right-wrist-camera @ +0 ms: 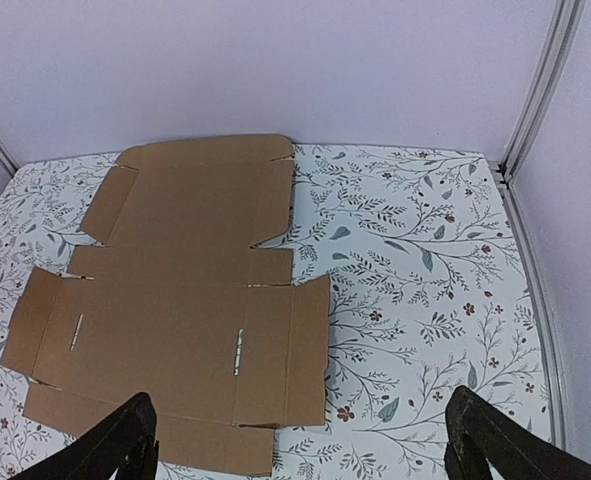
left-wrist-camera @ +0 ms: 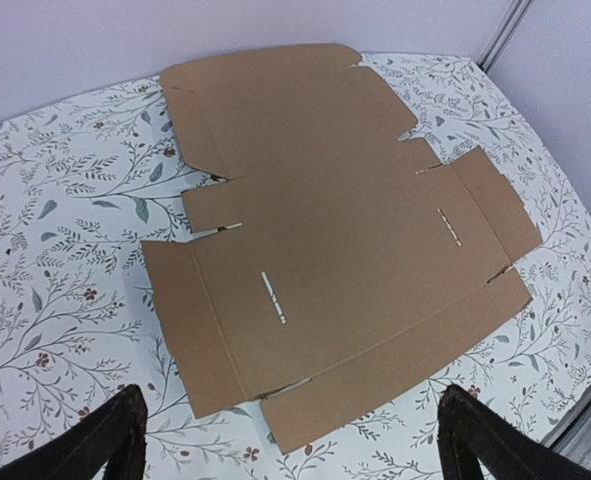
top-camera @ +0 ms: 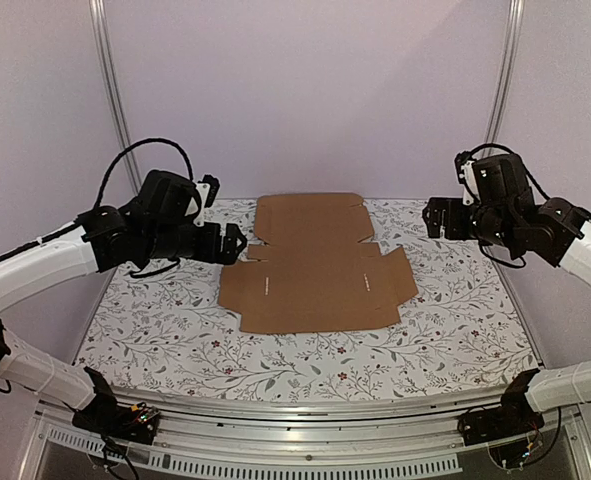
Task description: Fold the paper box
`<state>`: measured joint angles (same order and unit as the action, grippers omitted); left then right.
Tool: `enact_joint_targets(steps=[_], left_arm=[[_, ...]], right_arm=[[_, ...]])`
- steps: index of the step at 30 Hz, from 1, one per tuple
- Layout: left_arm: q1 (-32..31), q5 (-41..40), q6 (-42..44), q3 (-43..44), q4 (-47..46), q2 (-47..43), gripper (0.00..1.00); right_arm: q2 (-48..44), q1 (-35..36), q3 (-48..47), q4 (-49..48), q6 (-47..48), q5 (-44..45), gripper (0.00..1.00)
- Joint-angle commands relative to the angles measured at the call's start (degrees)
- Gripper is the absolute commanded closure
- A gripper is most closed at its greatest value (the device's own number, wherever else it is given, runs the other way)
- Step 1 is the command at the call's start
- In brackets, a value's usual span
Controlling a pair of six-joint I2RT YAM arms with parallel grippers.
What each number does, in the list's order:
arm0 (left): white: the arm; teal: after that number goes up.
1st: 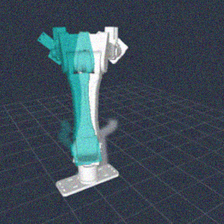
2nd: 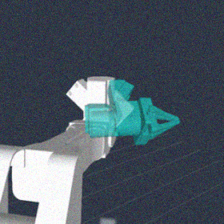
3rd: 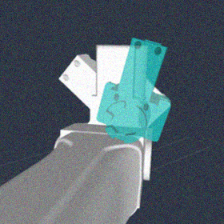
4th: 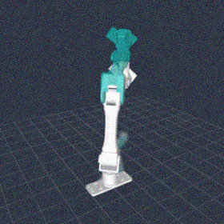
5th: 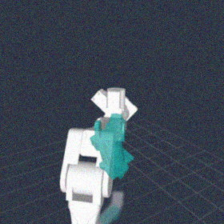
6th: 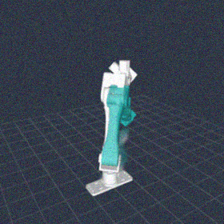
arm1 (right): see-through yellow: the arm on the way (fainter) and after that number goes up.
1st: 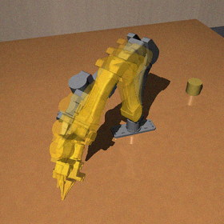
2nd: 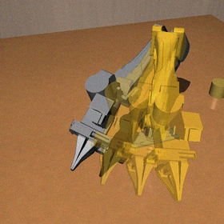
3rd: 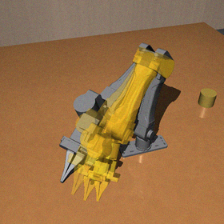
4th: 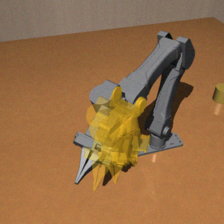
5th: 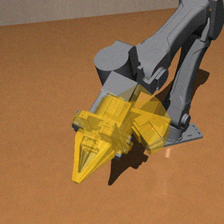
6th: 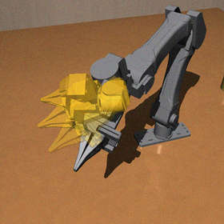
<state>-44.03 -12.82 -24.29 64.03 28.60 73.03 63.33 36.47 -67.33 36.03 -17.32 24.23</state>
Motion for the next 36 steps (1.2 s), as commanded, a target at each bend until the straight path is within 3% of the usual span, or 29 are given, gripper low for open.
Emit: enact_joint_targets(steps=[1,14,26,36], left_arm=[[-0.79,-3.18,-0.96,-0.57,2.02,-1.36,0.01],[-0.79,-4.82,-1.07,-3.00,2.84,-2.60,0.01],[-0.79,-3.21,-2.58,-6.75,2.03,-6.77,0.01],[-0.79,-2.65,-1.99,-6.61,2.58,-8.85,0.00]], right_arm=[[1.61,0.28,0.60,5.51,-3.42,2.03,0.01],[6.07,0.28,8.62,6.25,-12.29,-10.35,0.01],[12.69,-0.83,20.61,-7.20,-26.48,-20.84,0.01],[13.87,-5.81,27.30,-16.38,-27.87,-31.67,0.03]])
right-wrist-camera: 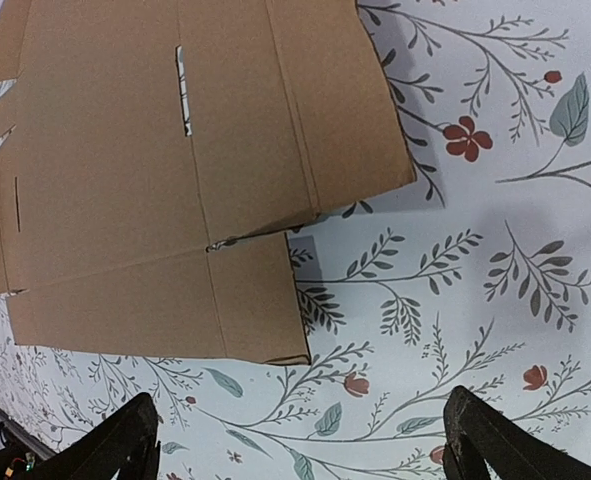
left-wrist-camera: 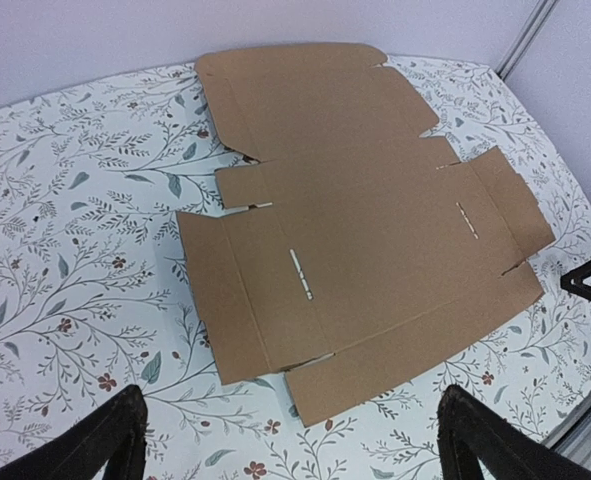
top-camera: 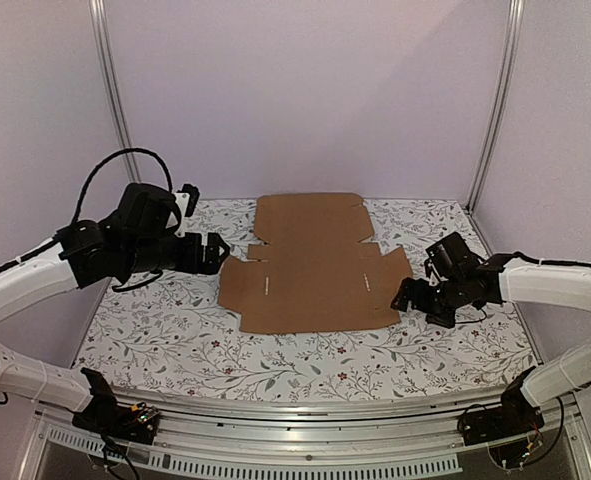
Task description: Fold the paper box
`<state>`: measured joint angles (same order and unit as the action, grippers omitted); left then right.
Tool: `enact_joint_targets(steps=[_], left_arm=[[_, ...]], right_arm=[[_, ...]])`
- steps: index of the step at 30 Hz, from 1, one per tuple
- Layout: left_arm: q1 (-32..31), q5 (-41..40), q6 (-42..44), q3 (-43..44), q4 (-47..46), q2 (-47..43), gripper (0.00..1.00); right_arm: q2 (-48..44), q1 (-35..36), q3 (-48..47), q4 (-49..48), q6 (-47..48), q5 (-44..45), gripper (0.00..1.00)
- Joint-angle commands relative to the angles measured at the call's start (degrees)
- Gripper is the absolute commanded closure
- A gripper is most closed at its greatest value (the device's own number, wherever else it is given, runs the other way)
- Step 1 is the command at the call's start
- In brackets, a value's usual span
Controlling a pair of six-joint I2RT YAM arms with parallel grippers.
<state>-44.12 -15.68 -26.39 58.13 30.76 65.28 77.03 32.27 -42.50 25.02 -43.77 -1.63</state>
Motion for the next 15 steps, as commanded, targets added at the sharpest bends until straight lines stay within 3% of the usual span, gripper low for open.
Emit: enact_joint_targets(steps=[1,11,15], left_arm=[[-0.71,0.40,-0.06,-0.73,0.30,-1.13,0.00],[-0.62,4.25,-0.62,-0.83,-2.66,-1.20,0.00],[-0.62,4.48,-0.93,-1.00,-2.97,-1.75,0.00]], right_arm=[[-0.03,-2.31,3.32,-6.35,-1.93,-6.83,0.03],[-1.45,-6.43,9.42,-14.08,-4.00,-12.84,0.07],[-0.86,-7.94,12.92,-21.30,-6.99,-14.46,0.10]])
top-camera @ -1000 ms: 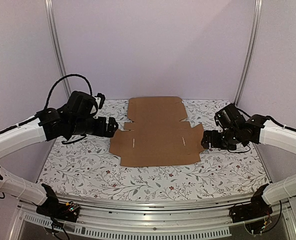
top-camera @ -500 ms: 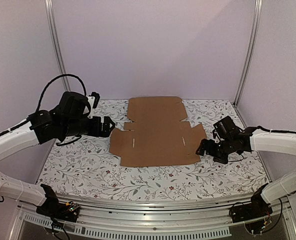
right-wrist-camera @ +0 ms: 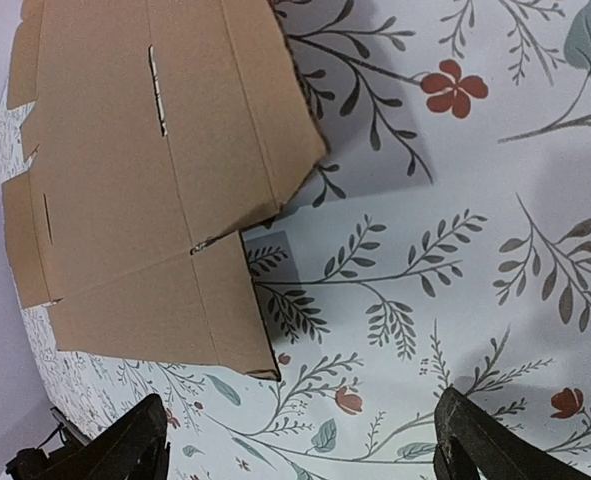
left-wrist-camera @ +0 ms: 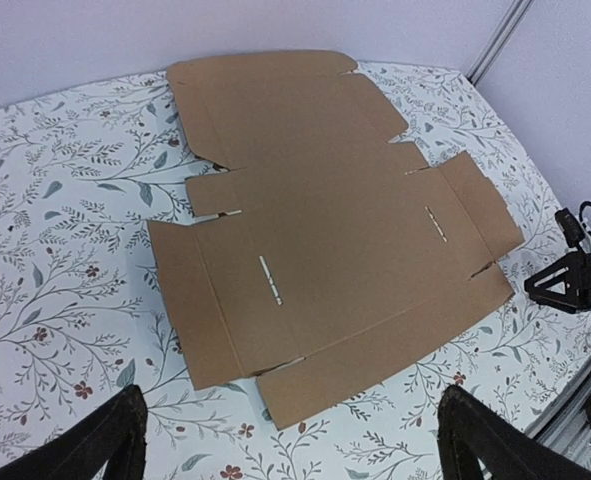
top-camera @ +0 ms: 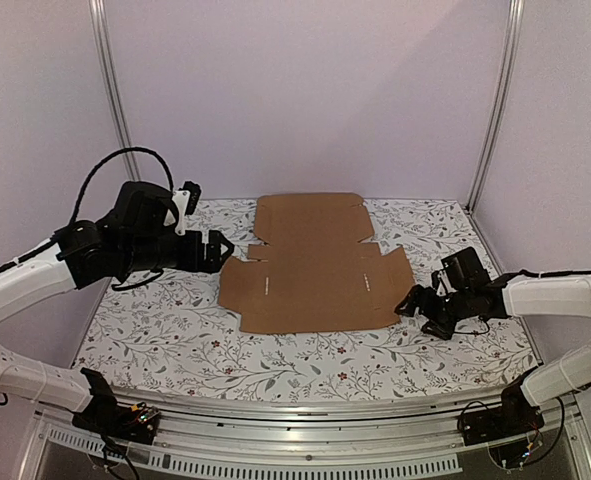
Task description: Fold the paper box
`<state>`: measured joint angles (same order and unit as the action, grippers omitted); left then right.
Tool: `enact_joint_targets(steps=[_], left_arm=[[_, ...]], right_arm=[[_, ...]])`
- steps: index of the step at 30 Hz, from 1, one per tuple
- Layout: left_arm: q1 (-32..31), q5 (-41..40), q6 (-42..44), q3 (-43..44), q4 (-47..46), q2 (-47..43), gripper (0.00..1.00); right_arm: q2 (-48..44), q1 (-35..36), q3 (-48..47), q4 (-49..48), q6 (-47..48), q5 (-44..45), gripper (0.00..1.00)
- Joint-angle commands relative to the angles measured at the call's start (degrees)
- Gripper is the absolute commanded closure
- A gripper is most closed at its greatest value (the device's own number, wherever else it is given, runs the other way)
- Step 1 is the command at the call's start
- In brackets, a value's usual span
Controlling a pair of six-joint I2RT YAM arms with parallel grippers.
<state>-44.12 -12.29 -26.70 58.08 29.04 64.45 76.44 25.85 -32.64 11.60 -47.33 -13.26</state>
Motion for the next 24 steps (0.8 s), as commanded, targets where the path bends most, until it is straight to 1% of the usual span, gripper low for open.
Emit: enact_joint_targets(steps=[1,6,12,16,24], left_arm=[[-0.62,1.26,-0.69,-0.96,-1.33,-1.01,0.00],[-0.55,1.56,-0.65,-0.78,-1.36,-0.99,0.00],[-0.53,1.57,-0.72,-0.69,-1.47,-0.90,0.01],[-0.53,1.70,-0.66,-0.45,-2.09,-0.28,0.00],[-0.53,2.49,-0.72,0.26,-2.43,1.27,0.01]], right_arm=[[0.31,-1.66,3.26,-9.10,-4.18,-3.43,0.11],[3.30,-1.68,4.54,-15.28,-6.56,-5.35,0.18],[4.38,-1.70,7.07,-21.45,-9.07,-7.23,0.26],[5.81,-1.61,9.67,-27.78,-11.91,-8.56,0.34],[7.77,-0.37,11.63,-34.22,-13.69,-6.34,0.49]])
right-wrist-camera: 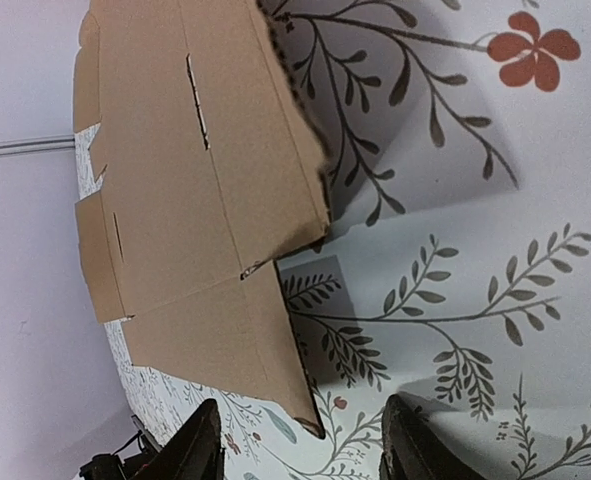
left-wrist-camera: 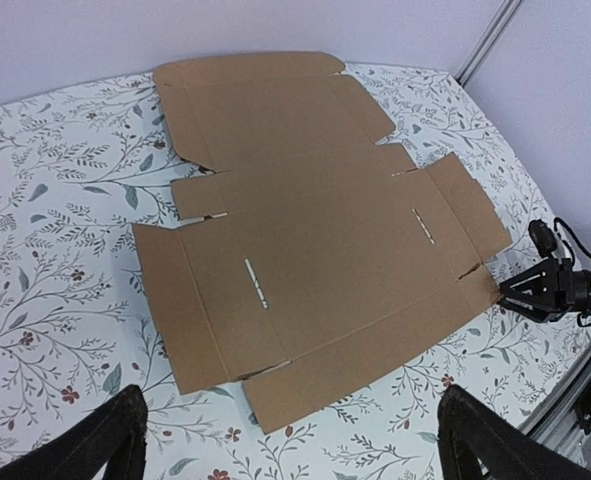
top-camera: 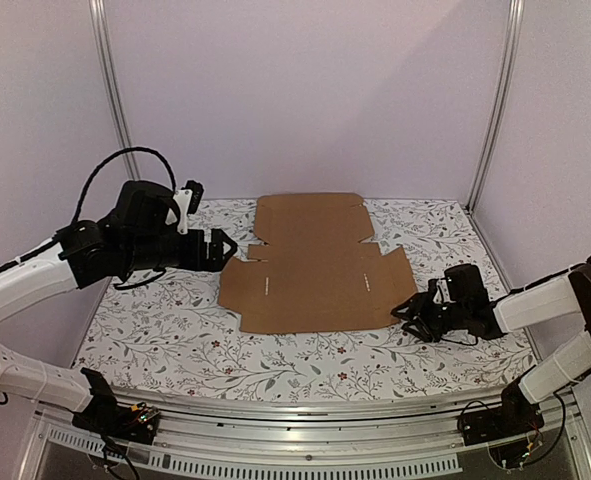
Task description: Fold the paper box
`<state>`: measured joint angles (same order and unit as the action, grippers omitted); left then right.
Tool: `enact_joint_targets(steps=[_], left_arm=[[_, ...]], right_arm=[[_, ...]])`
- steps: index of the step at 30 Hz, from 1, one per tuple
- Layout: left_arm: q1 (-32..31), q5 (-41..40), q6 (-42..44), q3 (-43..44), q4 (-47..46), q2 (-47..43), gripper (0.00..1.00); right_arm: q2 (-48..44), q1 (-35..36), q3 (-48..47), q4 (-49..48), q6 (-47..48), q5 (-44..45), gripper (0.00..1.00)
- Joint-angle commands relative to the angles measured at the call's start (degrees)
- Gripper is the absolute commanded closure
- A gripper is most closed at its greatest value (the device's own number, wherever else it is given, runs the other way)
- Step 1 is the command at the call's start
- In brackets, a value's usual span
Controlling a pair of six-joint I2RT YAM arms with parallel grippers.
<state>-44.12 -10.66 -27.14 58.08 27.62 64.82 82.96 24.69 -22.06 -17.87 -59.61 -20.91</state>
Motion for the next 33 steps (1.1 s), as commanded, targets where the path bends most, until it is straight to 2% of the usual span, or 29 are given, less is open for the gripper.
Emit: enact_joint_targets(steps=[1,11,16,18,21,23,28,33], left_arm=[[-0.53,0.92,-0.28,0.27,-0.94,1.03,0.00],[-0.53,0.95,-0.38,0.36,-0.26,0.56,0.00],[-0.53,0.76,-0.40,0.45,0.02,0.16,0.00],[-0.52,0.61,-0.44,0.49,0.30,0.06,0.01],[-0.53,0.46,-0.44,0.50,0.66,-0.18,0.00],[-0.53,0.30,-0.37,0.46,0.95,-0.57,0.00],[-0.53,-0.84,-0.08,0.52,1.90,-1.46,0.01],[-0.48,-2.79,0.56,1.05,4.11,-3.08,0.01]], right_arm=[[1.45,1.00,1.12,-5.27,-1.46,1.70,0.51],[4.69,2.91,0.97,-13.99,-3.15,4.25,0.68],[7.66,3.91,0.64,-17.39,-4.18,4.34,0.74],[9.06,4.11,0.61,-18.53,-4.26,4.18,0.79],[10.60,4.13,0.61,-20.22,-4.71,3.60,0.99],[10.52,4.20,0.70,-20.17,-4.56,3.61,1.00],[7.28,4.18,0.30,-15.49,-2.28,3.68,1.00],[1.17,4.23,-4.26,-1.37,4.37,1.86,1.00]])
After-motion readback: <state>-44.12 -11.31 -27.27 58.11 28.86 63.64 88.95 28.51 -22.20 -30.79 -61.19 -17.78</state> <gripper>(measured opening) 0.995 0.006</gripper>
